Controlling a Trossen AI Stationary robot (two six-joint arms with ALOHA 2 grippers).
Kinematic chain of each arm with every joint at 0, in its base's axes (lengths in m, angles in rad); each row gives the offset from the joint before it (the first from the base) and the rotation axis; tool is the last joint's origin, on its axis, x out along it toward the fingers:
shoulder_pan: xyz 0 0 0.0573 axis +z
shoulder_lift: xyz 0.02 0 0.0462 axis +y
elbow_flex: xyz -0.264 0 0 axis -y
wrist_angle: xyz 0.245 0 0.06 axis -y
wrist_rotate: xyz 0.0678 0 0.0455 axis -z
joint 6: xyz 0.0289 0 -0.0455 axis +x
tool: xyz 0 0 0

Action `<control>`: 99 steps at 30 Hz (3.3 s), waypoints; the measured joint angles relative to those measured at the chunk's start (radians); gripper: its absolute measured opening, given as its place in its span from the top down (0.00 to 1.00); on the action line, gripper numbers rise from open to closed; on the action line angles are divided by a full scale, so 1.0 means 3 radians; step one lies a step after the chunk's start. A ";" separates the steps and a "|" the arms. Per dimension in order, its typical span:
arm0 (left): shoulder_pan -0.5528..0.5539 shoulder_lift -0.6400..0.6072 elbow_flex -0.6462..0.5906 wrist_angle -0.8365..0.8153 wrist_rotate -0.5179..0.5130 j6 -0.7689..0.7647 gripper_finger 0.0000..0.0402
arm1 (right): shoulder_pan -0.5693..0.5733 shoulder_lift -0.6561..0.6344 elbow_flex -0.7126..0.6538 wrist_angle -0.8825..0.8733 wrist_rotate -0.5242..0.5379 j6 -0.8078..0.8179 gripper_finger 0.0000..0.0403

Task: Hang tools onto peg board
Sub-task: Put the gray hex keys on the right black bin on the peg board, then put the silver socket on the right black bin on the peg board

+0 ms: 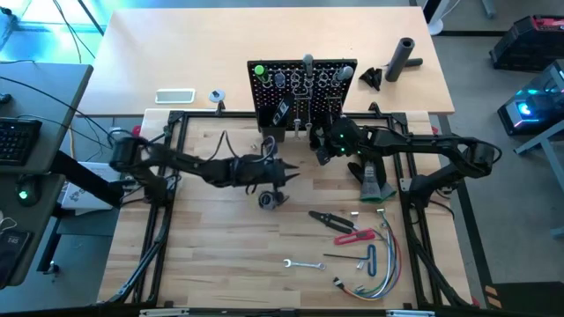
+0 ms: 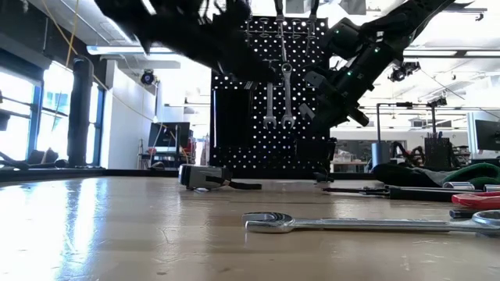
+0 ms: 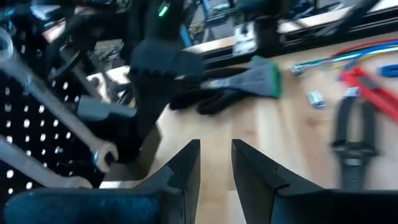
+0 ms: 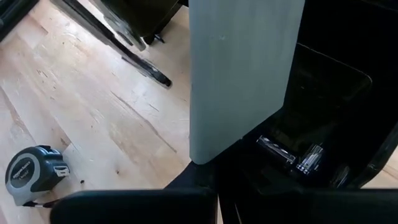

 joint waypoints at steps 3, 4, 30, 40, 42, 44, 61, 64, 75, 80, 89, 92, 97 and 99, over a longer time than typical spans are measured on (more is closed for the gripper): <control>0.0141 0.0263 -0.0001 0.0278 0.0088 0.0037 0.79 | 0.0006 0.0000 0.0000 0.0000 -0.0002 -0.0030 0.98; 0.0177 0.0349 -0.0001 0.0378 0.0086 0.0081 0.79 | 0.0006 0.0000 0.0000 0.0000 -0.0003 -0.0030 0.98; 0.0610 0.1211 0.0912 0.0731 0.0191 0.0205 0.79 | -0.0041 -0.0001 0.0000 -0.0037 0.0015 -0.0075 0.94; 0.0741 0.1220 0.0963 0.0460 0.0149 0.0127 0.79 | -0.0058 -0.0001 0.0000 -0.0055 0.0102 -0.0129 0.94; 0.0743 0.1220 0.0963 0.0451 0.0150 0.0120 0.79 | -0.0064 -0.0001 0.0000 -0.0057 0.0107 -0.0129 0.94; 0.0744 0.1220 0.0963 0.0433 0.0151 0.0121 0.79 | -0.0062 -0.0001 0.0000 -0.0063 0.0114 -0.0161 0.94; 0.0756 0.1220 0.0961 0.0340 0.0141 0.0154 0.79 | -0.0034 -0.0001 0.0000 -0.0064 0.0099 -0.0366 0.94; 0.0756 0.1220 0.0961 0.0339 0.0138 0.0153 0.79 | -0.0002 -0.0001 0.0000 -0.0075 0.0138 -0.0393 0.93; 0.0780 0.1220 0.0960 0.0340 0.0138 0.0151 0.79 | 0.0055 -0.0223 0.0000 -0.0218 0.0315 -0.0392 0.78; 0.0780 0.1220 0.0960 0.0339 0.0138 0.0151 0.79 | 0.0070 -0.0249 0.0001 -0.0271 0.0019 -0.0389 0.77; 0.0772 0.1220 0.0958 0.0200 0.0357 0.0144 0.79 | 0.0231 -0.0249 0.0001 -0.0280 -0.0297 -0.0473 0.77; 0.0744 0.1220 0.0958 0.0126 0.0356 0.0145 0.79 | 0.0303 -0.0249 0.0001 -0.0278 -0.0431 -0.0500 0.77; 0.0688 0.1220 0.0958 -0.0027 0.0418 0.0145 0.79 | 0.0408 -0.0249 0.0001 -0.0277 -0.0639 -0.0566 0.77; 0.0664 0.1220 0.0958 -0.0100 0.0419 0.0146 0.79 | 0.0445 -0.0249 0.0001 -0.0278 -0.0722 -0.0596 0.77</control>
